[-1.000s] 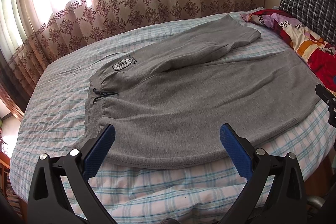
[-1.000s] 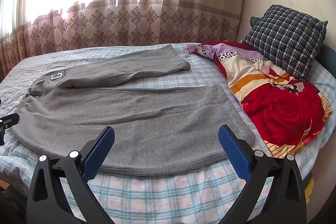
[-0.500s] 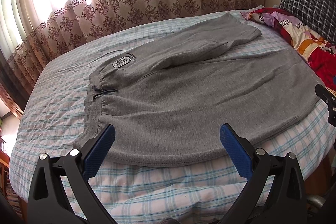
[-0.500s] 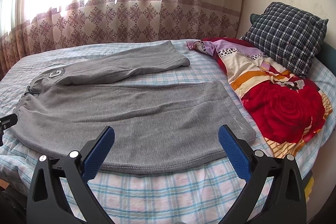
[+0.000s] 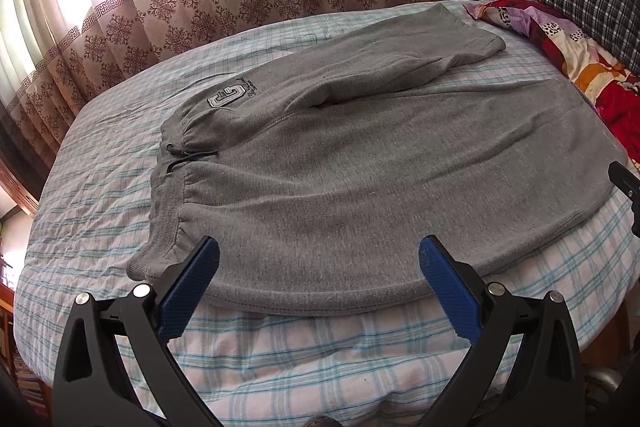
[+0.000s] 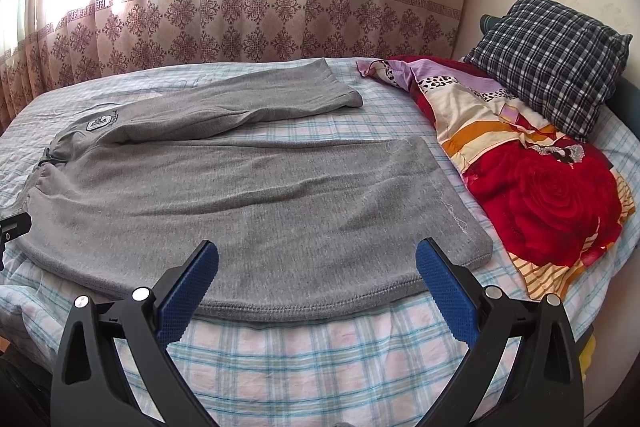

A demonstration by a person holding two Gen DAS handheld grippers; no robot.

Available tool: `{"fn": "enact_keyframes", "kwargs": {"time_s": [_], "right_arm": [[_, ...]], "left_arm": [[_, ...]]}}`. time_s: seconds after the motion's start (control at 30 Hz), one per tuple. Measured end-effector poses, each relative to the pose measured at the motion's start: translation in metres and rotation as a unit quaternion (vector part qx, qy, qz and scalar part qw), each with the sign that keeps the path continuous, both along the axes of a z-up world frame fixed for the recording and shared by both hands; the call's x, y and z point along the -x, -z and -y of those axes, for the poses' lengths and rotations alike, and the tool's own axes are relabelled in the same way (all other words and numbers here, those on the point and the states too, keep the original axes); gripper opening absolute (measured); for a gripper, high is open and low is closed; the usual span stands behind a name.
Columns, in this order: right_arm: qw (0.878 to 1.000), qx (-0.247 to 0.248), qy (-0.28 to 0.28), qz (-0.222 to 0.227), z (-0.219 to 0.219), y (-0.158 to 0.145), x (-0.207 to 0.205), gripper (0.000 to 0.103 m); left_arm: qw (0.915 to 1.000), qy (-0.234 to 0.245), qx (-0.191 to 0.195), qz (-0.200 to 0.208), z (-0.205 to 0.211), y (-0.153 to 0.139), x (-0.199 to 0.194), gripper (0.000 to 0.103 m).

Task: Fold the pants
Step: 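Move both tools over the sweatpants toward the folded leg and waistband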

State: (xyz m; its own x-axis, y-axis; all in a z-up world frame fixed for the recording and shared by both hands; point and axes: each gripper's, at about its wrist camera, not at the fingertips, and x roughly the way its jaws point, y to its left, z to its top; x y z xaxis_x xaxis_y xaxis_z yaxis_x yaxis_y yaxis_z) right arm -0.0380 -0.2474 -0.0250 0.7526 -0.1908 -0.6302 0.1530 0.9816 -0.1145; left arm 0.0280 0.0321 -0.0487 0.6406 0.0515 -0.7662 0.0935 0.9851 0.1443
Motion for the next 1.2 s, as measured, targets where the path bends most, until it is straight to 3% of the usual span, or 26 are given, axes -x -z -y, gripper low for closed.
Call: {"fn": "enact_keyframes", "kwargs": {"time_s": [0.2, 0.5, 1.2], "right_arm": [[0.999, -0.025, 0.004, -0.043, 0.009, 0.010, -0.021, 0.098], [0.998, -0.017, 0.004, -0.052, 0.006, 0.001, -0.077, 0.098], [0.993, -0.032, -0.034, -0.112, -0.028, 0.019, -0.222, 0.098]], "left_arm": [[0.9994, -0.014, 0.003, -0.030, -0.023, 0.010, -0.030, 0.101], [0.9973, -0.041, 0.020, -0.058, -0.049, 0.016, -0.076, 0.101], [0.9903, -0.070, 0.036, -0.115, -0.078, 0.035, -0.181, 0.101]]}}
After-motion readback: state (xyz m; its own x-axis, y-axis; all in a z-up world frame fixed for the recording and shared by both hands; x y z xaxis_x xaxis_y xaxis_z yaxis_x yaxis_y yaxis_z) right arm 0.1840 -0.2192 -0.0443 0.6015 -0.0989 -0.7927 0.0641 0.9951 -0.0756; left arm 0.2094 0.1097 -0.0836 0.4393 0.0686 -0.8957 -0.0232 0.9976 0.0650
